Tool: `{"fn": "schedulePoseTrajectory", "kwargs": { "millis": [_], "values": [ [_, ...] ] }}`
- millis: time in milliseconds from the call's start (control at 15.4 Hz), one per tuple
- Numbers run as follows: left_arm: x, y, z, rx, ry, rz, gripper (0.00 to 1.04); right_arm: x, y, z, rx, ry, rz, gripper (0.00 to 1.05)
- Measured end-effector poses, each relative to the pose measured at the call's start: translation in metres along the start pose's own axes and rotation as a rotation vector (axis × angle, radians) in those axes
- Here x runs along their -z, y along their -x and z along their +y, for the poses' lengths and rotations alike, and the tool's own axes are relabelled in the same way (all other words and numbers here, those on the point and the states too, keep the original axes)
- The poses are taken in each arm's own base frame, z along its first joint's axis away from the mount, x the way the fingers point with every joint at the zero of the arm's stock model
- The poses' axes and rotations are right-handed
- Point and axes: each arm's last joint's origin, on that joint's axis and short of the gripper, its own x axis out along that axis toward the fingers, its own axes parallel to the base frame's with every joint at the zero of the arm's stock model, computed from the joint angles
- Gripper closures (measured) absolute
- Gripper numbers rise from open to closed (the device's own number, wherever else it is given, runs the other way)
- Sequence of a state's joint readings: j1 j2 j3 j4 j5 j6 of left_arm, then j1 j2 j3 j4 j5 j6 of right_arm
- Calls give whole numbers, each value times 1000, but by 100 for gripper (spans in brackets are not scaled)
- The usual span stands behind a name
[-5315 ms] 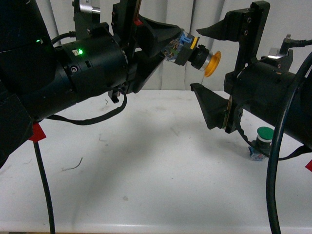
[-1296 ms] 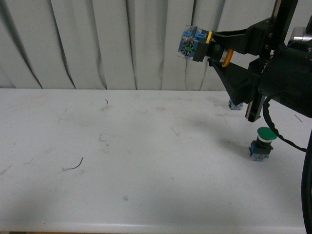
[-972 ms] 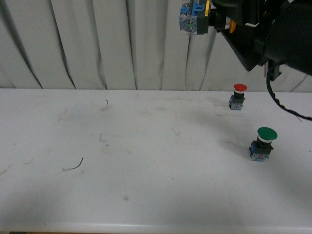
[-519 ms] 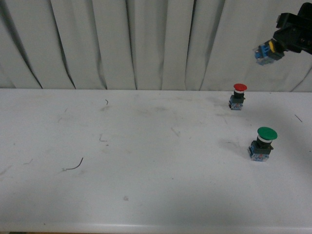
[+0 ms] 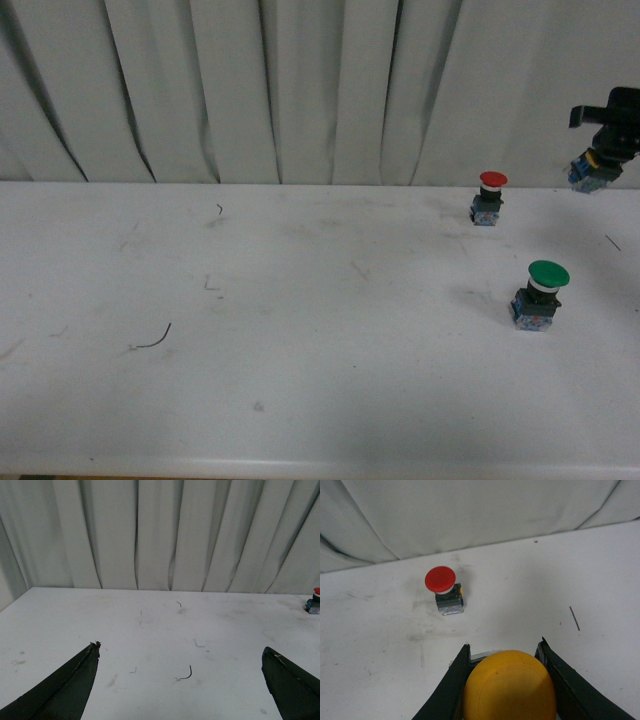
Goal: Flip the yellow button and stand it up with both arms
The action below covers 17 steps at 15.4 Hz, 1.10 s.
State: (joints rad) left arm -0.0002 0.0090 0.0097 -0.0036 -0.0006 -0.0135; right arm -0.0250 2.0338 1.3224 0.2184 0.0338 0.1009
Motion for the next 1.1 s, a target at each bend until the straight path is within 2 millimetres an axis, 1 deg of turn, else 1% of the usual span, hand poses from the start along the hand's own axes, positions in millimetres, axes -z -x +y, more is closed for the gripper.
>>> {"fn": "schedulePoseTrajectory", "kwargs": {
  "millis": [194,389,583,648,713,843,907,1102],
  "values": [
    [0,0,0,0,0,0,7,4,-29,14,44,21,93,70],
    [0,0,0,0,0,0,7,4,-49,34,74,67,183,70],
    [0,0,0,0,0,0,7,12,-67,43,95,111,267,70],
    [0,0,0,0,0,0,7,16,-72,44,99,130,282,70],
    [0,0,0,0,0,0,7,22,-86,43,110,146,304,70],
    [0,0,0,0,0,0,7,30,-95,44,109,151,317,70],
    [0,0,0,0,0,0,7,33,-97,47,103,156,321,70],
    [0,0,0,0,0,0,7,40,-99,58,88,170,325,70]
  ]
}}
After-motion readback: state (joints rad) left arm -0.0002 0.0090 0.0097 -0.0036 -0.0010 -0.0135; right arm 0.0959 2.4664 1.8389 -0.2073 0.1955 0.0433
